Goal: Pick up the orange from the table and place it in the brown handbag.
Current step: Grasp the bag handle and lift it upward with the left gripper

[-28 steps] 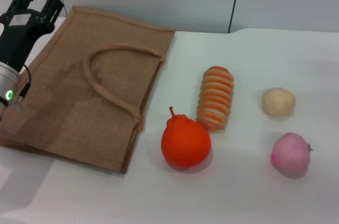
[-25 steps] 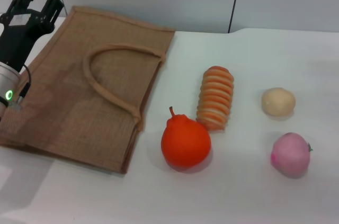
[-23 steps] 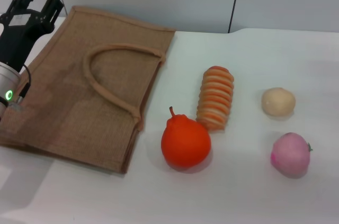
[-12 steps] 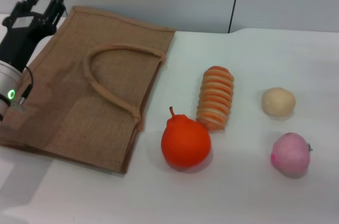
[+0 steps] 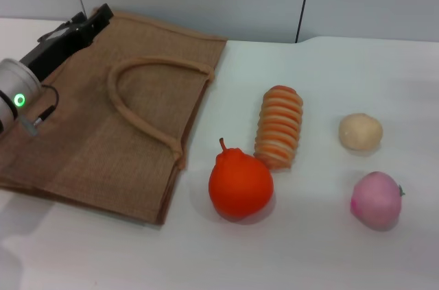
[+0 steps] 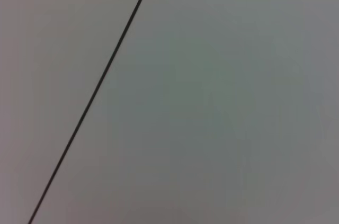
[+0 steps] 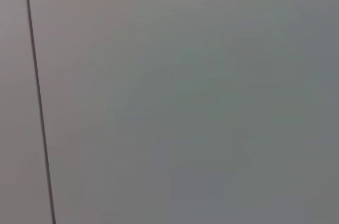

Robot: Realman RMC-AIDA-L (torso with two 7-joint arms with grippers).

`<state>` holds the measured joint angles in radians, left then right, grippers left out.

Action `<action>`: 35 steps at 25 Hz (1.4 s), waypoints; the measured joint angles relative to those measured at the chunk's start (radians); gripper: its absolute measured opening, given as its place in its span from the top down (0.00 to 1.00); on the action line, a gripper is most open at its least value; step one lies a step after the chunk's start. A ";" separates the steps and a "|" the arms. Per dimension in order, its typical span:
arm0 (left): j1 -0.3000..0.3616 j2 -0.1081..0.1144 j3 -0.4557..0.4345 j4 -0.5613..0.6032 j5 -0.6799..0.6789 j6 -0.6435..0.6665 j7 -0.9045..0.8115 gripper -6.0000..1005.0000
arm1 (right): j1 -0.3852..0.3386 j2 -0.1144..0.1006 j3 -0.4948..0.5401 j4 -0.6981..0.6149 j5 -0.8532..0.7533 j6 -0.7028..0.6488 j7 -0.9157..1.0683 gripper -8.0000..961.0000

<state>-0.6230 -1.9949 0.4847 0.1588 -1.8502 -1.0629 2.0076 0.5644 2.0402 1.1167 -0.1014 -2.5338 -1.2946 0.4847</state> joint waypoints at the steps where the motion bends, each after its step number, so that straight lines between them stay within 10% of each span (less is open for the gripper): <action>1: -0.003 0.001 0.000 0.024 0.040 0.028 -0.054 0.35 | 0.000 0.000 0.000 0.000 0.000 0.000 0.000 0.15; 14: -0.063 0.002 0.000 0.213 0.570 0.277 -0.600 0.36 | 0.001 -0.002 0.000 0.005 0.002 0.023 0.000 0.15; 35: -0.144 0.000 0.000 0.197 0.899 0.327 -0.766 0.38 | 0.003 -0.002 0.005 0.005 0.006 0.023 0.000 0.15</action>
<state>-0.7667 -1.9945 0.4847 0.3554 -0.9512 -0.7358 1.2416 0.5676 2.0386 1.1214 -0.0966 -2.5283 -1.2717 0.4847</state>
